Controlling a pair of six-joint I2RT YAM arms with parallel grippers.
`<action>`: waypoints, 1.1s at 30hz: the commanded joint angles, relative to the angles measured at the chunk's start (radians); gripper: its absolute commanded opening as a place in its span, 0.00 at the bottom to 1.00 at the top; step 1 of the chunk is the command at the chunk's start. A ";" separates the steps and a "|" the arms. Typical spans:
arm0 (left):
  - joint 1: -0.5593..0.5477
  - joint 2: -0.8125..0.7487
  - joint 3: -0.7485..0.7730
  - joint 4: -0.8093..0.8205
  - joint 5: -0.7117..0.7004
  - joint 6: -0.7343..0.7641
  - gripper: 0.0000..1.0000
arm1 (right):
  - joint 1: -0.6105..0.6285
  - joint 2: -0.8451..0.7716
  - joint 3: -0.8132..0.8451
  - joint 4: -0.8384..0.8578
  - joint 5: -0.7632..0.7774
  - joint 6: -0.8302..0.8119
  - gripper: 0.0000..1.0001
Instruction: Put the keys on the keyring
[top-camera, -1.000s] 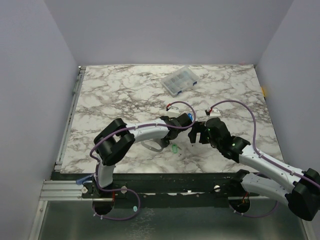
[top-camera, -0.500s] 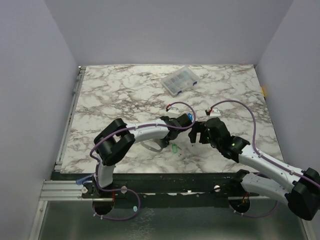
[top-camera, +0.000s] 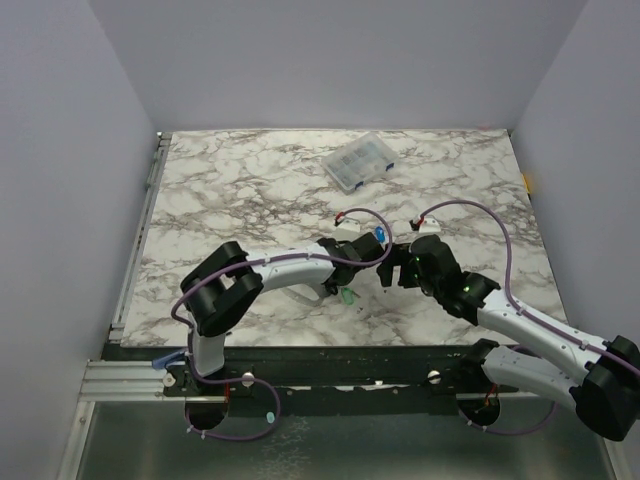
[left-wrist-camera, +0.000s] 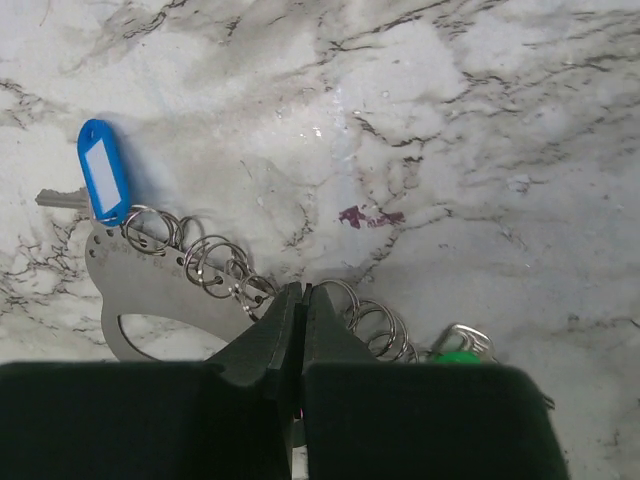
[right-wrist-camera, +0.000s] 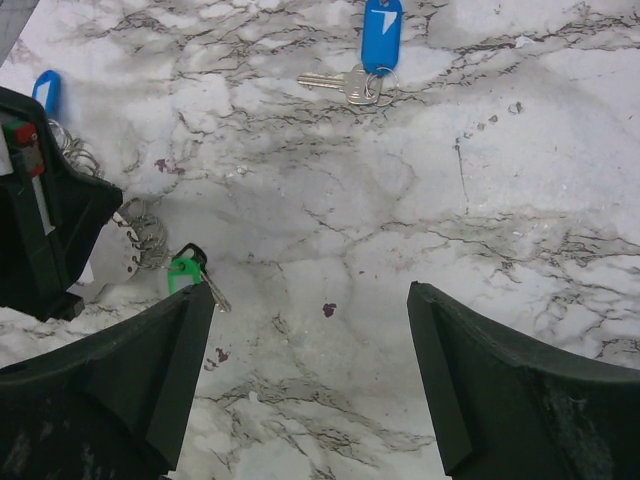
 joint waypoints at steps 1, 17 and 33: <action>-0.036 -0.148 -0.078 0.150 0.033 0.064 0.00 | 0.007 -0.022 -0.004 0.020 -0.017 -0.018 0.89; -0.034 -0.739 -0.537 0.701 0.167 0.334 0.00 | 0.008 -0.183 -0.032 0.154 -0.124 -0.047 0.90; -0.034 -1.008 -0.883 1.170 0.362 0.360 0.00 | 0.008 -0.166 -0.063 0.506 -0.578 -0.094 0.75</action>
